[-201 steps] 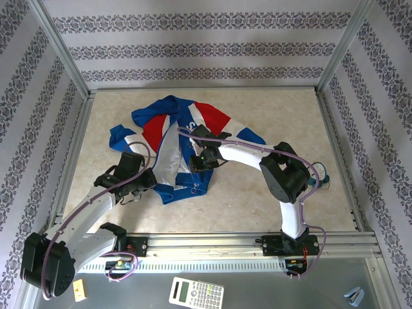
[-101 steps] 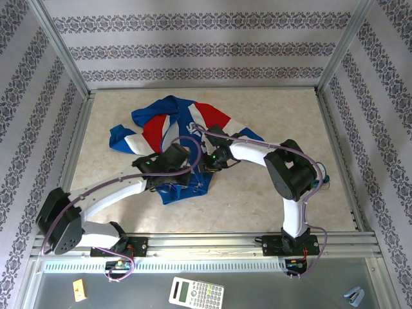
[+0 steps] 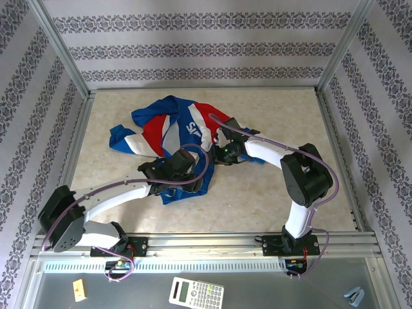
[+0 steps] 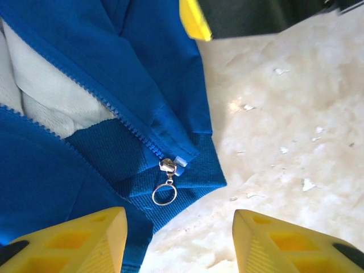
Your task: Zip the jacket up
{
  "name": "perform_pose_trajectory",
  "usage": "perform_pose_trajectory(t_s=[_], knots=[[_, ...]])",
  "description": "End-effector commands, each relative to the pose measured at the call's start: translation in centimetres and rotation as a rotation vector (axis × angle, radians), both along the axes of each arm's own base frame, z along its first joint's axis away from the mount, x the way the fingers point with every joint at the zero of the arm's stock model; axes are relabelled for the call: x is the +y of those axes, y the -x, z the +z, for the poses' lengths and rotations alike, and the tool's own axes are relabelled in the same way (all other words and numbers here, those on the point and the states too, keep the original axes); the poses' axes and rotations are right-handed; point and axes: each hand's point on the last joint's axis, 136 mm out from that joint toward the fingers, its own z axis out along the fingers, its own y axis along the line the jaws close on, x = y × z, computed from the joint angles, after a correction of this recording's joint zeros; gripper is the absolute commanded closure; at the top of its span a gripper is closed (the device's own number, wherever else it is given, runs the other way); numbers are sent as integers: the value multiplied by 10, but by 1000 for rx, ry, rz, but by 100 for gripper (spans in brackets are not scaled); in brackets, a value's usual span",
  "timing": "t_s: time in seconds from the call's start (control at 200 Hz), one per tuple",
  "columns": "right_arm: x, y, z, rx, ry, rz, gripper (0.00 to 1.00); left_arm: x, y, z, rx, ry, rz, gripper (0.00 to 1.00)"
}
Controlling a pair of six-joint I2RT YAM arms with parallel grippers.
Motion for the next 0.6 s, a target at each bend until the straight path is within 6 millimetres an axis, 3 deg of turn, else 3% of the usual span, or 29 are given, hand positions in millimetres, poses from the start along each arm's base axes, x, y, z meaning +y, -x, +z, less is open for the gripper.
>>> perform_pose_trajectory(t_s=[0.0, 0.19, 0.595], knots=[[9, 6, 19, -12, -33, 38, 62, 8, -6, 19, -60, 60, 41, 48], [23, 14, 33, -16, -57, 86, 62, 26, -1, 28, -83, 128, 113, 45], [58, 32, 46, 11, -122, 172, 61, 43, 9, -5, -15, 186, 228, 51]])
